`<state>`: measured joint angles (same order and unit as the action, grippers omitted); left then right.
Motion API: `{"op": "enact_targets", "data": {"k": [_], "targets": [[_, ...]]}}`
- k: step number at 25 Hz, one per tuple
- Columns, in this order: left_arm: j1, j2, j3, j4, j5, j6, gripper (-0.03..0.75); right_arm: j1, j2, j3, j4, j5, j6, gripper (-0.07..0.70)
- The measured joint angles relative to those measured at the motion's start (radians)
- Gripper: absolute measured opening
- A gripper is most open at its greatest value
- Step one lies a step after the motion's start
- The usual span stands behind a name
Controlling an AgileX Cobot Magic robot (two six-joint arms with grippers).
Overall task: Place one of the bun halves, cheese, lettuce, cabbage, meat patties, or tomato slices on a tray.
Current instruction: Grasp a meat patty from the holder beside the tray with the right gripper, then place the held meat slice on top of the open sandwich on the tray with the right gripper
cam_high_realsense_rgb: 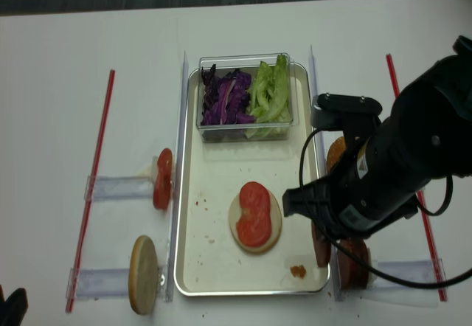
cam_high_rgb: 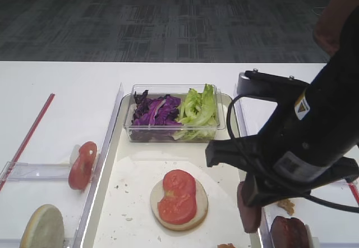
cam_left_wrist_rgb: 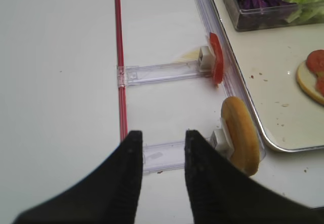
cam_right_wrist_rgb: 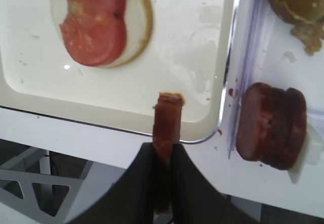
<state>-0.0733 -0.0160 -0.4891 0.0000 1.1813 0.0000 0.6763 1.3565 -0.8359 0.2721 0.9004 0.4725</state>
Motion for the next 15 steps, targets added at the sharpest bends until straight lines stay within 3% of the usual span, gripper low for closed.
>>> {"op": "enact_targets", "data": {"k": [9, 15], "targets": [[0.000, 0.000, 0.000, 0.000, 0.000, 0.000, 0.197, 0.000, 0.000, 0.000, 0.125, -0.171, -0.139, 0.088], [0.000, 0.000, 0.000, 0.000, 0.000, 0.000, 0.197, 0.000, 0.029, 0.000, 0.197, -0.197, -0.235, 0.088]]}}
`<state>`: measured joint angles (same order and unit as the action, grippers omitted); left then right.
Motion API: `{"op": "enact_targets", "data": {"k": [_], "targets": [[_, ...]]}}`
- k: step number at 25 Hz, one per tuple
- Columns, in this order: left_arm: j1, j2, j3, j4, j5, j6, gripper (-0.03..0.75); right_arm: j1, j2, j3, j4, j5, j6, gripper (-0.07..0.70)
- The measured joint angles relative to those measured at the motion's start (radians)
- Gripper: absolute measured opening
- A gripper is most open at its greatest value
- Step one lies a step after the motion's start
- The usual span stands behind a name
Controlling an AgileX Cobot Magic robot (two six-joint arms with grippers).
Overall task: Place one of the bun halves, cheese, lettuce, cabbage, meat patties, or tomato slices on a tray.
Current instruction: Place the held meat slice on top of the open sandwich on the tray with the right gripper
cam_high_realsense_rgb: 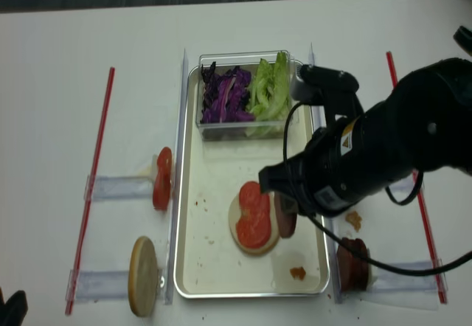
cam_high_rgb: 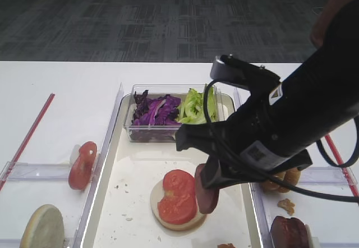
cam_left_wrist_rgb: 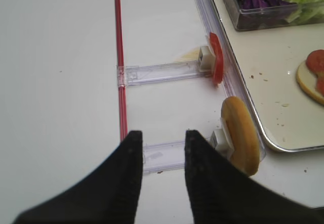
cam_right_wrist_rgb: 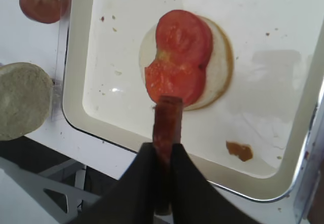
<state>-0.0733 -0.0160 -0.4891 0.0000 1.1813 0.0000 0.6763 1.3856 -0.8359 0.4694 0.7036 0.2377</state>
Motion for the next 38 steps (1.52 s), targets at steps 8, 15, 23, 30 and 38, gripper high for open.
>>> {"op": "enact_targets", "data": {"k": [8, 15, 23, 30, 38], "targets": [[0.000, 0.000, 0.000, 0.000, 0.000, 0.000, 0.197, -0.007, 0.118, 0.000, 0.254, -0.039, -0.245, 0.088], [0.000, 0.000, 0.000, 0.000, 0.000, 0.000, 0.197, -0.122, 0.216, 0.000, 0.606, -0.007, -0.582, 0.088], [0.000, 0.000, 0.000, 0.000, 0.000, 0.000, 0.197, -0.194, 0.338, 0.000, 0.855, 0.093, -0.836, 0.088], [0.000, 0.000, 0.000, 0.000, 0.000, 0.000, 0.197, -0.196, 0.411, -0.002, 0.894, 0.094, -0.899, 0.088], [0.000, 0.000, 0.000, 0.000, 0.000, 0.000, 0.197, -0.206, 0.435, -0.008, 0.902, 0.064, -0.908, 0.088]]}}
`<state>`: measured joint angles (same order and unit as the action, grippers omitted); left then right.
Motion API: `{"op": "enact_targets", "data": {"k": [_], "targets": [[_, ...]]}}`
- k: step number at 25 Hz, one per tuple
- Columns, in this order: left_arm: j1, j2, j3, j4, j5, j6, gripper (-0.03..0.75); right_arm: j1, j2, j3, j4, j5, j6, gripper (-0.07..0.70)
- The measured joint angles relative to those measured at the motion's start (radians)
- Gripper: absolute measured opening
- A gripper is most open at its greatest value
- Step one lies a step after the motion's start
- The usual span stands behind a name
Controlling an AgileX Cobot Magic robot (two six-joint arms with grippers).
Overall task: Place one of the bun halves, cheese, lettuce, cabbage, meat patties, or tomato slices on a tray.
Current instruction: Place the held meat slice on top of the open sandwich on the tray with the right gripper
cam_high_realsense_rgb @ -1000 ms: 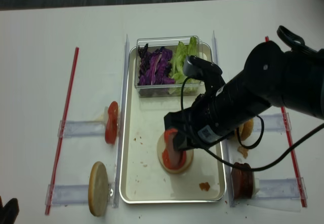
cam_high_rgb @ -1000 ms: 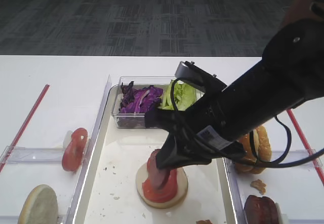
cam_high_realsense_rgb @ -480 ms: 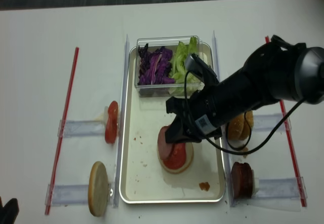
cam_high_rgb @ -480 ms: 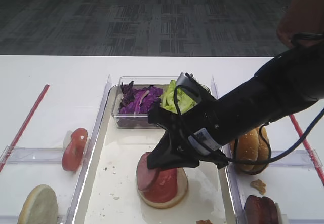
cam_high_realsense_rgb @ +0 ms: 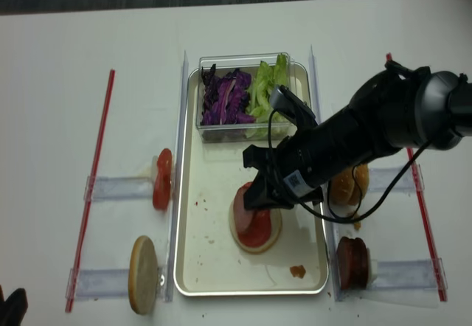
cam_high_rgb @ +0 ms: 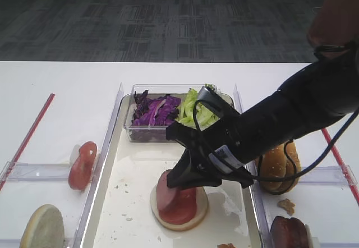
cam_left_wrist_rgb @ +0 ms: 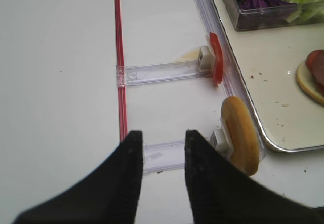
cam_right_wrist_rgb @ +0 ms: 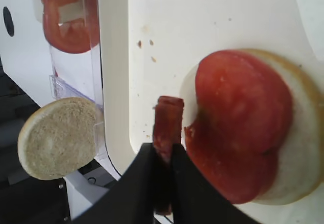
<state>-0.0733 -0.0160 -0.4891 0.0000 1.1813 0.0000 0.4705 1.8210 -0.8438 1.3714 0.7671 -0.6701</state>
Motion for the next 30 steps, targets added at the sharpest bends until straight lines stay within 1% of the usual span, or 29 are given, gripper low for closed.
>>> {"op": "enact_targets", "data": {"k": [5, 16, 23, 26, 30], "targets": [[0.000, 0.000, 0.000, 0.000, 0.000, 0.000, 0.197, 0.000, 0.033, -0.001, 0.002, -0.007, -0.002, 0.087], [0.000, 0.000, 0.000, 0.000, 0.000, 0.000, 0.197, 0.000, 0.038, -0.001, 0.000, -0.043, -0.025, 0.087], [0.000, 0.000, 0.000, 0.000, 0.000, 0.000, 0.197, 0.000, 0.038, -0.001, -0.020, -0.049, -0.026, 0.091], [0.000, 0.000, 0.000, 0.000, 0.000, 0.000, 0.197, 0.000, 0.038, -0.001, -0.021, -0.052, -0.027, 0.130], [0.000, 0.000, 0.000, 0.000, 0.000, 0.000, 0.197, 0.000, 0.038, -0.001, -0.041, -0.058, -0.002, 0.241]]}}
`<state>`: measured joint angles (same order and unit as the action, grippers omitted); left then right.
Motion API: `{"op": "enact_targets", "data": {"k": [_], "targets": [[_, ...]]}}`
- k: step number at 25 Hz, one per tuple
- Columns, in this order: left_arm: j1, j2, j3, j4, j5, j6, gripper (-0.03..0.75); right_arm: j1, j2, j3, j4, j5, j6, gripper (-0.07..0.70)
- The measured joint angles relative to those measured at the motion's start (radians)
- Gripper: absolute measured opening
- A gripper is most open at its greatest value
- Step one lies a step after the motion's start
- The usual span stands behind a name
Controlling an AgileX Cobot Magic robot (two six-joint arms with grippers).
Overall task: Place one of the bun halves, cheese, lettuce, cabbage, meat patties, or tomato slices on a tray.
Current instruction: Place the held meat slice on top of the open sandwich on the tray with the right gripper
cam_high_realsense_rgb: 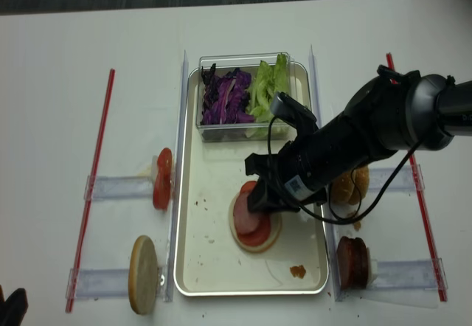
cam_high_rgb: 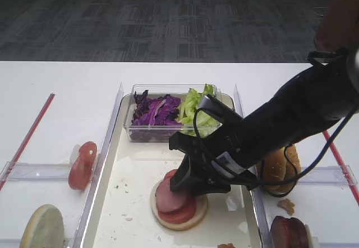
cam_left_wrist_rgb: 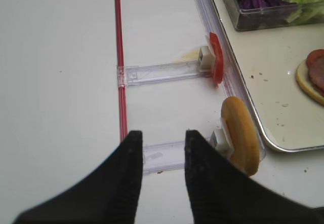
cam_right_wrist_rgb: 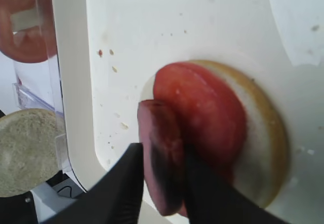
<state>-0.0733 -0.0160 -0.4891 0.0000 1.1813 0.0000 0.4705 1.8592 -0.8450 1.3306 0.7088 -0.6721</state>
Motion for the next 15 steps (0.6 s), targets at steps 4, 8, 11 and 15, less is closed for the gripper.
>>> {"op": "enact_targets", "data": {"k": [4, 8, 11, 15], "targets": [[0.000, 0.000, 0.000, 0.000, 0.000, 0.000, 0.197, 0.000, 0.000, -0.001, -0.016, 0.002, 0.029, 0.342], [0.000, 0.000, 0.000, 0.000, 0.000, 0.000, 0.197, 0.000, -0.004, -0.009, -0.036, 0.006, 0.047, 0.381], [0.000, 0.000, 0.000, 0.000, 0.000, 0.000, 0.197, 0.000, -0.022, -0.028, -0.107, 0.003, 0.103, 0.389], [0.000, 0.000, 0.000, 0.000, 0.000, 0.000, 0.197, 0.000, -0.039, -0.058, -0.274, 0.004, 0.240, 0.393]]}}
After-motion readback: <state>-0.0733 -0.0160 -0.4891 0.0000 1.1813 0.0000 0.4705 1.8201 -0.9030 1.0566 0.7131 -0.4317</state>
